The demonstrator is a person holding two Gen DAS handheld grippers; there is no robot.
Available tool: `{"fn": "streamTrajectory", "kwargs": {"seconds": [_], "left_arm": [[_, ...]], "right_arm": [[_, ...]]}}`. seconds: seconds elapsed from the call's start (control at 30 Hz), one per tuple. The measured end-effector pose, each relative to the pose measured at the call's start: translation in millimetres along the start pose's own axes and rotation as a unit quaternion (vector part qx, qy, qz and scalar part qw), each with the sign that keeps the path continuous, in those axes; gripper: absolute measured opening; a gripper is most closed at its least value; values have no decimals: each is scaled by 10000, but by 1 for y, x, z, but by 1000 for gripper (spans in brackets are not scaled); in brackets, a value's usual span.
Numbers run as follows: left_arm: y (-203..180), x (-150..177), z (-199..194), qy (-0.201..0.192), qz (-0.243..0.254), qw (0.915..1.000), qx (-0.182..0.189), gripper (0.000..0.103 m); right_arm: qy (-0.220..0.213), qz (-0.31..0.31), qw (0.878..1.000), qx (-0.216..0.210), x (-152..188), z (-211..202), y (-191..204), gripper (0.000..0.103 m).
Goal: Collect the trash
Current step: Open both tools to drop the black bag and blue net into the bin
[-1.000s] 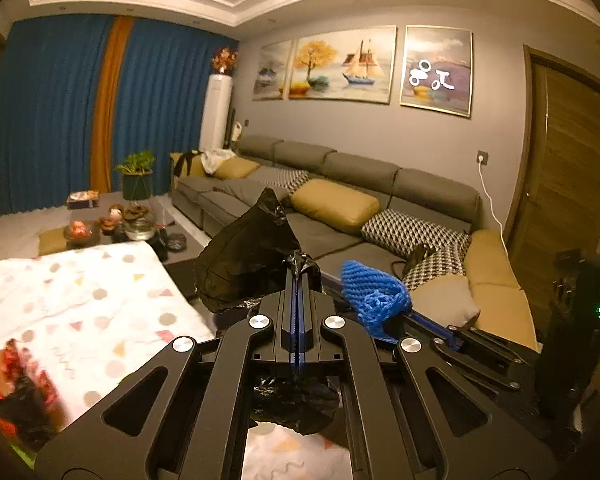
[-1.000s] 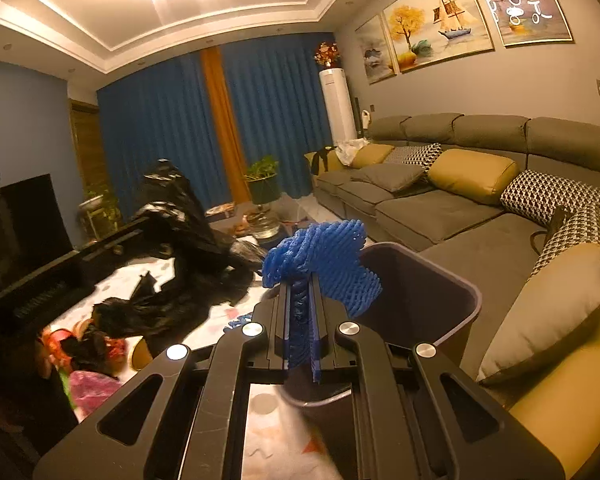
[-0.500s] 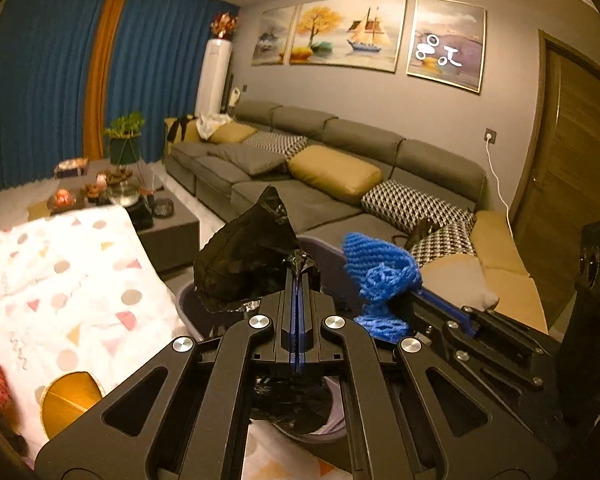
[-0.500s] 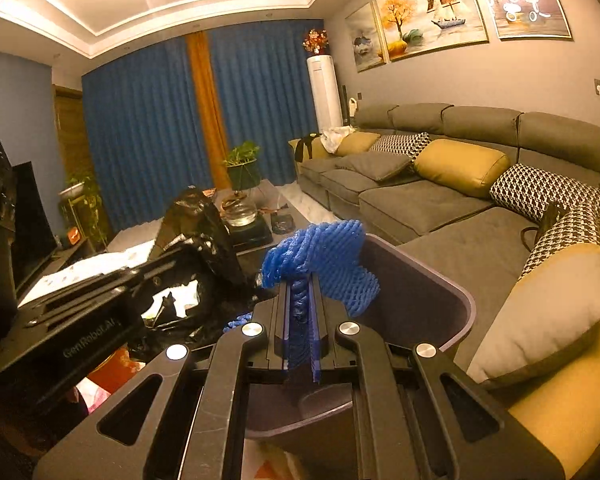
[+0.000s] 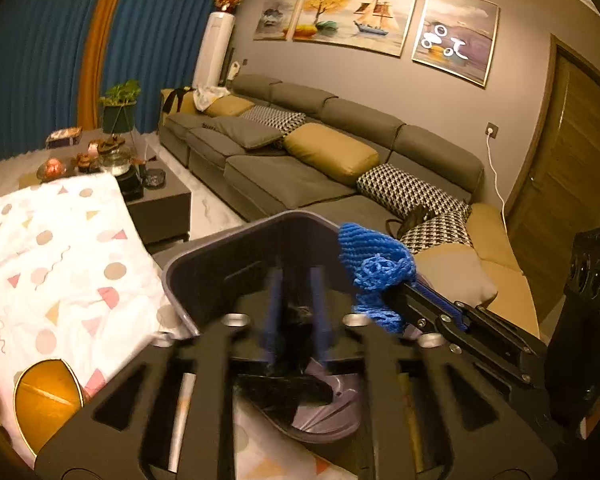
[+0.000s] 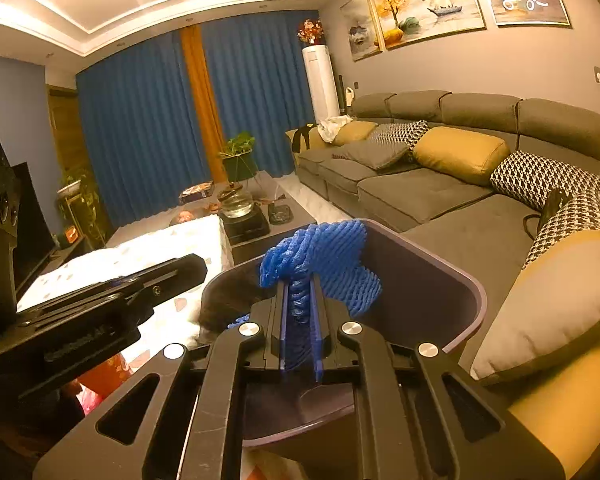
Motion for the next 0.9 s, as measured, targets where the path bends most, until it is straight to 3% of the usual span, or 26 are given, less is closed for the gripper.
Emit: {"fn": "streamTrajectory", "kwargs": {"seconds": [0.03,0.17,0.3,0.37,0.53,0.77,0.9], "left_arm": [[2,0,0,7,-46,10000,-12,49],[13,2,-8,-52,-327,9992,-235,69],[18,1,-28,-259,-369,9977,-510,80],[19,1,-41,-381,-369,9963,-679,88],[27,4,-78,-588,-546,9912,-1057,94],[41,25,-137,-830,-632,9814,-1609,96],[51,44,-167,-863,-610,9744,-1985,96]], "right_arm": [[10,6,10000,7,1,0,-1,13],[66,50,10000,43,4,3,0,27],[74,12,10000,51,4,3,2,39],[69,9,10000,52,3,2,3,40],[5,-9,10000,55,3,-7,7,48],[-261,-107,9994,188,15,-43,24,72],[-326,-144,9993,70,27,-66,40,79]]}}
Point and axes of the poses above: each gripper's, at about its wrist camera, not at the fingertips, and z roughly the way its jaws point, y to its left, x to its underside, the point moved 1 cm from there along z, roughly the way its jaws point, and after that the axes turned 2 degrees about -y, right-handed, at the moved point
